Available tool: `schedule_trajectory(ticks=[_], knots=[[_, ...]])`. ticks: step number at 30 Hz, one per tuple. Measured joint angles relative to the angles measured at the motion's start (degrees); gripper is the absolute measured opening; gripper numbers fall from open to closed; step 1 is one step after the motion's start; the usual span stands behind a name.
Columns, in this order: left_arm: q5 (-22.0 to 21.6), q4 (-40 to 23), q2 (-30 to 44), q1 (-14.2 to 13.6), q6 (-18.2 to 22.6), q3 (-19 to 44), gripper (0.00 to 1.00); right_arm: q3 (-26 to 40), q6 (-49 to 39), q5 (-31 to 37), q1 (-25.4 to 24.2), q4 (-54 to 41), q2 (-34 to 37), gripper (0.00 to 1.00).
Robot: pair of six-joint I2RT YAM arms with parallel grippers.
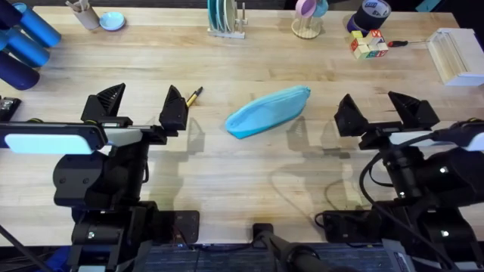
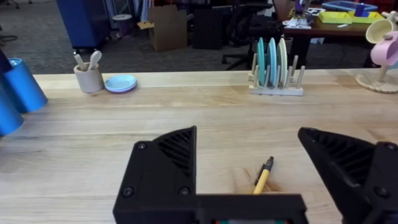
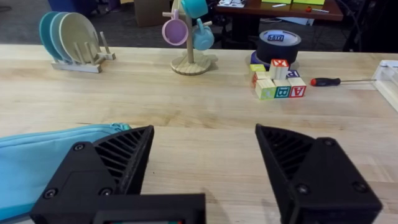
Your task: Unzip the bag, pick up the pens from the table one at a time and place them inside, then zip the bag closed.
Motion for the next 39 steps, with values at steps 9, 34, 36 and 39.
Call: schedule_trajectory(ticks=[9, 34, 36, 39], knots=[[0.0, 0.0, 0.0, 0.0, 0.2, 0.0, 0.994, 0.0, 0.0, 0.0, 0.0, -0.2, 0.0, 0.997], [4.2, -25.2, 24.0, 0.0, 0.4, 34.0, 0.993, 29.3, -2.6, -1.6, 0.0, -16.5, 24.9, 0.996], [4.4, -28.5, 29.2, 0.0, 0.5, 38.9, 0.993, 32.8, -2.5, -3.1, 0.0, -16.6, 30.2, 0.996], [5.6, -33.0, 36.2, 0.0, 1.8, 45.5, 0.993, 37.1, -2.2, -5.2, 0.0, -16.6, 37.3, 0.996]])
